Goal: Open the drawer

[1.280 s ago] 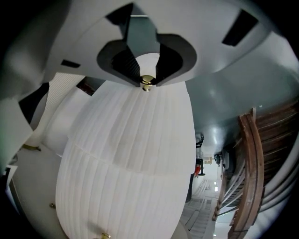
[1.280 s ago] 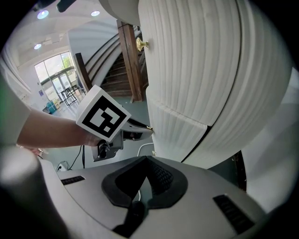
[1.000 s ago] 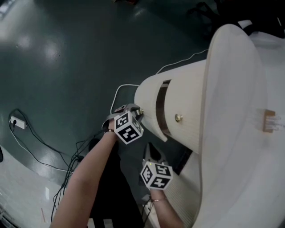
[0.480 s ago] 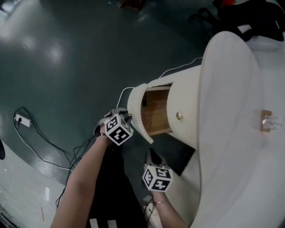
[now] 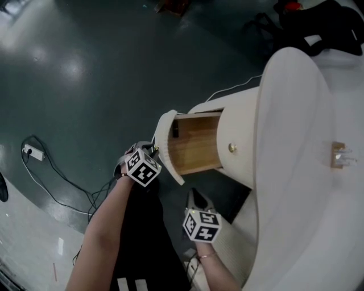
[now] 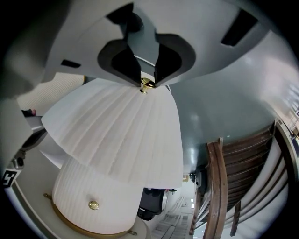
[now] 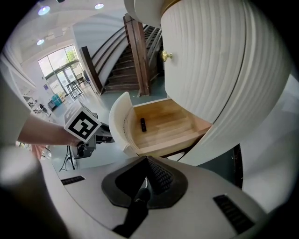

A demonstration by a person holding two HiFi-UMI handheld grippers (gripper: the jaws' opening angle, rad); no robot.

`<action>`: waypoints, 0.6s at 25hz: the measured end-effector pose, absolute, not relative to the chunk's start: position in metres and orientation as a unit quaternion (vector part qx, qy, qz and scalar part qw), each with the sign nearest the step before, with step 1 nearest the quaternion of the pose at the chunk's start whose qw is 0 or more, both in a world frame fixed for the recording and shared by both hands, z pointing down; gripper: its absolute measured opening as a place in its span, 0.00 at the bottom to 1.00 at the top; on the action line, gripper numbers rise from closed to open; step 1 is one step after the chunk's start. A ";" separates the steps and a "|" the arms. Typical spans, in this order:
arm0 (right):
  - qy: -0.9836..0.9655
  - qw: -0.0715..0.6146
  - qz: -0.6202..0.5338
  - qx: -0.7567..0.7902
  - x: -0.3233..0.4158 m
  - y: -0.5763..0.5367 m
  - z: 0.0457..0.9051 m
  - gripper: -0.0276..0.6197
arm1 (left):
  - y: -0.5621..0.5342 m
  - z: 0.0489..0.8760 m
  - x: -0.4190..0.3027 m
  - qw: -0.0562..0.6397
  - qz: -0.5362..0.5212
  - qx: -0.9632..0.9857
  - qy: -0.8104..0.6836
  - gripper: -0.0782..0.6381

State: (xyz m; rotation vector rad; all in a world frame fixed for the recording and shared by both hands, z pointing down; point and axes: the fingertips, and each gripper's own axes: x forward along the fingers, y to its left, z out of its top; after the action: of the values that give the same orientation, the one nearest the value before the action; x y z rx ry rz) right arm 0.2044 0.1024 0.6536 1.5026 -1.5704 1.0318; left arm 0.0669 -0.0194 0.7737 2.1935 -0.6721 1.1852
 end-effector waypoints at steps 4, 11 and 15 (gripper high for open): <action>-0.612 0.365 0.399 0.578 0.189 0.101 0.651 0.05 | -0.015 0.774 0.049 0.290 0.439 0.811 -0.256 0.23; -0.621 0.366 0.397 0.569 0.176 0.092 0.650 0.05 | -0.010 0.776 0.028 0.297 0.442 0.804 -0.264 0.23; -0.628 0.365 0.396 0.561 0.170 0.086 0.649 0.05 | -0.008 0.777 0.017 0.301 0.445 0.800 -0.267 0.23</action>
State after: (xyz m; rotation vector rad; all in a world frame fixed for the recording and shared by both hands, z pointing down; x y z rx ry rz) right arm 0.1695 0.0857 0.6493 1.4432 -1.6153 1.0179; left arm 0.0173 -0.0082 0.7768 2.1219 -0.7081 1.1802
